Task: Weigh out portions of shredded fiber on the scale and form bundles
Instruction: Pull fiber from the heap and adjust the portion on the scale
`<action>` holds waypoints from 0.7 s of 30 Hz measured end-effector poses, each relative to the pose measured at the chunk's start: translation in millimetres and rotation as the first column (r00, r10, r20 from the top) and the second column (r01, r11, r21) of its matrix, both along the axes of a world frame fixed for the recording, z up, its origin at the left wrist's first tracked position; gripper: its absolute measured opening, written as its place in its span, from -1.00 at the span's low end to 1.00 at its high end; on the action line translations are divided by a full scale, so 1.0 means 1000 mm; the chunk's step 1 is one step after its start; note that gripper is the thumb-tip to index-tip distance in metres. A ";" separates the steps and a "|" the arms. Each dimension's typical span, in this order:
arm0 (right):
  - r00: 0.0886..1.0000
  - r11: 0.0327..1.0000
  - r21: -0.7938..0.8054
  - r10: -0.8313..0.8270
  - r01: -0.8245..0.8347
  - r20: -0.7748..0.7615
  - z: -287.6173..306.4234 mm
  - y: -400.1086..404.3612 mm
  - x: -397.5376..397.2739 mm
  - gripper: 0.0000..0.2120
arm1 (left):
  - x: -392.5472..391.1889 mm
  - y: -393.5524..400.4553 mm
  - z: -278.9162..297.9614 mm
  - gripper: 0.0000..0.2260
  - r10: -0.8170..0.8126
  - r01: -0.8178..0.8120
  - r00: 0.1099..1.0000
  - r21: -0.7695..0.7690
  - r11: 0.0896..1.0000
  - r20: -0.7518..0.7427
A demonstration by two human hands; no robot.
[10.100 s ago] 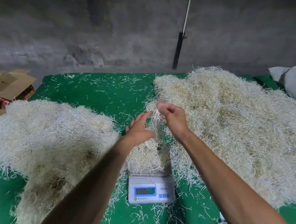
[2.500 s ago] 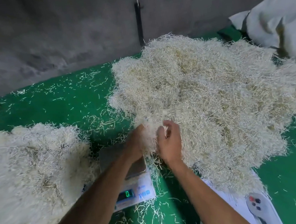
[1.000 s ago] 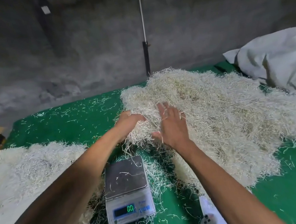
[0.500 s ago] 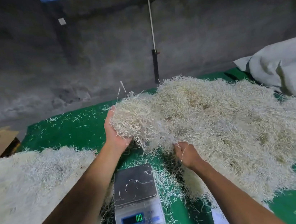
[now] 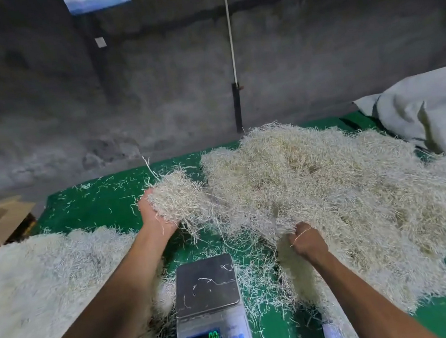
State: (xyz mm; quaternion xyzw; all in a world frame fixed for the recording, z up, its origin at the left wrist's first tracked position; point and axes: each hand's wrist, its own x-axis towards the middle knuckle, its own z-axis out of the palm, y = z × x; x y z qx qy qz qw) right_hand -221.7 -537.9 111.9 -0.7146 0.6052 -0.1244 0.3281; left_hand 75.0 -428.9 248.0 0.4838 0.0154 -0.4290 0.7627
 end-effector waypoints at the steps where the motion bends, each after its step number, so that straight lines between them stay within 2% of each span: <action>1: 0.996 0.996 0.015 0.083 -0.083 -0.023 0.008 0.002 0.007 -0.74 | -0.003 0.000 0.001 -0.69 -0.005 0.005 1.000 0.020 1.000 0.006; 3: 0.964 0.971 0.029 0.238 -0.236 -0.118 0.033 0.007 0.024 -0.64 | -0.012 -0.001 0.005 -0.74 0.005 -0.006 1.000 0.066 0.998 0.021; 5: 0.890 0.931 -0.001 0.349 -0.365 -0.293 0.065 0.012 0.042 -0.54 | -0.017 -0.004 0.009 -0.74 0.021 -0.023 0.999 0.076 0.997 0.028; 7: 0.843 0.898 -0.080 0.371 -0.432 -0.389 0.098 0.018 0.059 -0.55 | -0.015 -0.006 0.014 -0.77 0.020 -0.021 1.000 0.048 0.999 0.018; 8: 0.854 0.886 -0.144 0.364 -0.440 -0.372 0.114 0.021 0.065 -0.56 | -0.014 -0.005 0.018 -0.77 0.008 -0.008 1.000 0.022 1.000 0.019; 9: 0.886 0.878 -0.215 0.362 -0.429 -0.291 0.128 0.024 0.070 -0.55 | -0.013 -0.005 0.023 -0.74 -0.020 0.020 1.000 -0.009 1.000 0.023; 11: 0.911 0.885 -0.274 0.408 -0.377 0.061 0.148 0.031 0.081 -0.41 | -0.011 -0.006 0.033 -0.61 -0.117 0.120 0.991 -0.057 0.991 0.058; 13: 0.813 0.919 -0.129 0.389 -0.371 0.433 0.162 0.041 0.095 -0.15 | -0.015 -0.006 0.044 -0.43 -0.230 0.233 0.966 -0.018 0.972 0.122; 15: 0.740 0.911 0.081 0.275 -0.405 0.614 0.168 0.050 0.114 0.10 | -0.020 -0.004 0.053 -0.31 -0.304 0.290 0.934 0.102 0.952 0.188; 17: 0.695 0.893 0.218 0.133 -0.393 0.706 0.172 0.055 0.129 0.22 | -0.028 0.007 0.067 -0.48 -0.415 0.390 0.873 0.145 0.909 0.255; 18: 0.675 0.904 0.235 0.076 -0.356 0.734 0.173 0.055 0.135 0.14 | -0.032 0.013 0.072 -0.61 -0.479 0.455 0.828 0.150 0.878 0.291; 19: 0.656 0.931 0.225 0.019 -0.286 0.755 0.174 0.055 0.141 -0.05 | -0.033 0.020 0.074 -0.69 -0.517 0.479 0.780 0.195 0.856 0.354; 20: 0.651 0.962 0.189 -0.015 -0.198 0.759 0.174 0.054 0.145 -0.24 | -0.032 0.027 0.075 -0.75 -0.524 0.457 0.732 0.258 0.851 0.435; 21: 0.666 0.984 0.139 -0.032 -0.108 0.746 0.175 0.051 0.148 -0.34 | -0.027 0.033 0.072 -0.76 -0.495 0.379 0.698 0.319 0.869 0.518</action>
